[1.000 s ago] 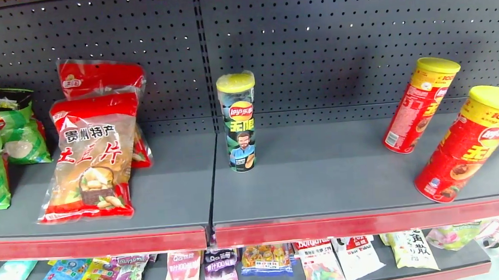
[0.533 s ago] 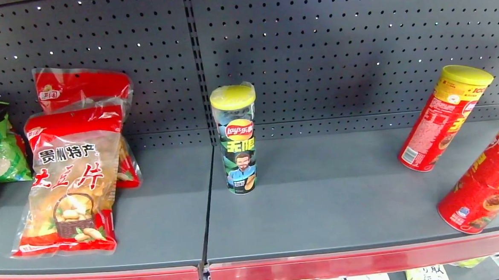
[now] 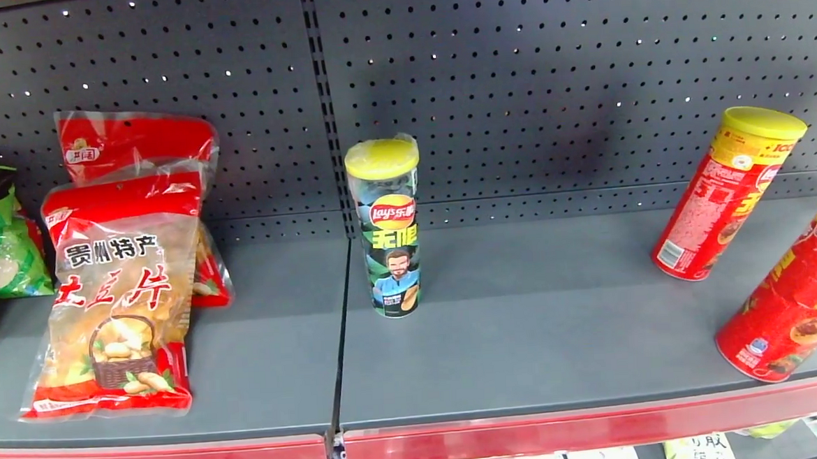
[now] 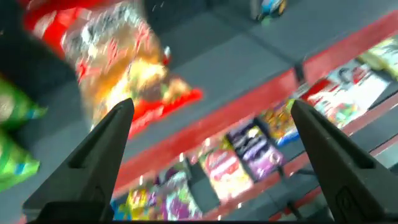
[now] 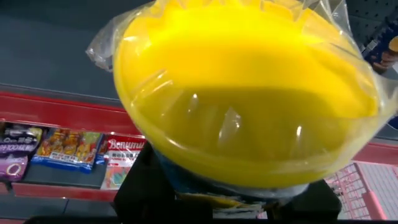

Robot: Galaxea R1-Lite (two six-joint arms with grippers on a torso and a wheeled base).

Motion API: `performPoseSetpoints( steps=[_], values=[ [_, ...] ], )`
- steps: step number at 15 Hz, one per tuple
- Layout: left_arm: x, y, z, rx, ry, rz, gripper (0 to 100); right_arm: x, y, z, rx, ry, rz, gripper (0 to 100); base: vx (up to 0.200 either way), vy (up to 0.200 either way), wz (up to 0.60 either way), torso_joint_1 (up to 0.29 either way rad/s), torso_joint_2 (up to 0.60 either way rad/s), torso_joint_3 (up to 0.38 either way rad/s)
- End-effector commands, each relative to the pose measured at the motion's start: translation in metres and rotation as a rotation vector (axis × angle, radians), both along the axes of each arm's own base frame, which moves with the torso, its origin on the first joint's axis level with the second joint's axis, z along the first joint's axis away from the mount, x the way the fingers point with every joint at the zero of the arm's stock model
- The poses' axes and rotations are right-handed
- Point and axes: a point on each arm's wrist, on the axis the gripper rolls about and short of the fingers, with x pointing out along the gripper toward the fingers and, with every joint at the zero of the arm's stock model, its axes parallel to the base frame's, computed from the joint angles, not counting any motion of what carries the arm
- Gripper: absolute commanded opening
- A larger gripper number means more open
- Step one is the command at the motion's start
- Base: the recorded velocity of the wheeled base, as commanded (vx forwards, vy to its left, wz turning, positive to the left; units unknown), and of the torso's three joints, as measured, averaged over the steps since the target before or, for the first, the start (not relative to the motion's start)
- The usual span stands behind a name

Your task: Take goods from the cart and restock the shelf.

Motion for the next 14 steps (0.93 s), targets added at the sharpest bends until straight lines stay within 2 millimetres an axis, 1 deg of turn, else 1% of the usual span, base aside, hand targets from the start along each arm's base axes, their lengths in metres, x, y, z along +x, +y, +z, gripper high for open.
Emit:
performPoseSetpoints(
  steps=[1, 2, 3, 4, 5, 7, 8, 9, 11, 12, 14],
  values=[
    [0.079, -0.028, 0.019, 0.009, 0.127, -0.068, 100, -0.004, 0.001, 0.001, 0.026, -0.027, 0.070, 0, 0.000, 0.000, 0.00, 0.000, 0.00, 0.000],
    [0.101, -0.037, 0.025, -0.009, 0.139, -0.086, 100, -0.005, 0.002, 0.002, 0.068, -0.027, 0.162, 0, 0.000, 0.000, 0.00, 0.000, 0.00, 0.000],
    [0.122, -0.048, 0.028, -0.022, 0.174, -0.169, 100, -0.006, 0.003, 0.004, 0.113, -0.022, 0.230, 0, 0.000, 0.000, 0.00, 0.000, 0.00, 0.000],
    [0.134, -0.057, 0.030, -0.055, 0.208, -0.249, 100, -0.005, 0.003, 0.004, 0.126, -0.018, 0.236, 0, 0.000, 0.000, 0.00, 0.000, 0.00, 0.000],
    [0.156, -0.068, 0.039, -0.098, 0.246, -0.342, 100, -0.005, 0.003, 0.004, 0.131, -0.013, 0.237, 0, 0.000, 0.000, 0.00, 0.000, 0.00, 0.000],
    [0.189, -0.085, 0.036, -0.065, 0.294, -0.359, 100, -0.004, 0.003, 0.003, 0.132, -0.011, 0.237, 0, 0.000, 0.000, 0.00, 0.000, 0.00, 0.000],
    [0.198, -0.089, 0.035, -0.059, 0.299, -0.359, 100, -0.004, 0.003, 0.003, 0.132, -0.011, 0.237, 0, 0.000, 0.000, 0.00, 0.000, 0.00, 0.000],
    [0.222, -0.106, 0.032, -0.058, 0.279, -0.396, 100, -0.005, 0.003, 0.003, 0.132, -0.011, 0.237, 0, 0.000, 0.000, 0.00, 0.000, 0.00, 0.000],
    [0.244, -0.130, 0.028, -0.055, 0.265, -0.443, 100, -0.004, 0.003, 0.003, 0.134, -0.008, 0.236, 0, 0.000, 0.000, 0.00, 0.000, 0.00, 0.000],
    [0.252, -0.137, 0.026, -0.051, 0.270, -0.454, 100, -0.004, 0.003, 0.004, 0.142, -0.009, 0.236, 0, 0.000, 0.000, 0.00, 0.000, 0.00, 0.000],
    [0.265, -0.145, 0.023, -0.041, 0.261, -0.456, 100, -0.005, 0.003, 0.004, 0.148, -0.009, 0.235, 0, 0.000, 0.000, 0.00, 0.000, 0.00, 0.000]
  ],
)
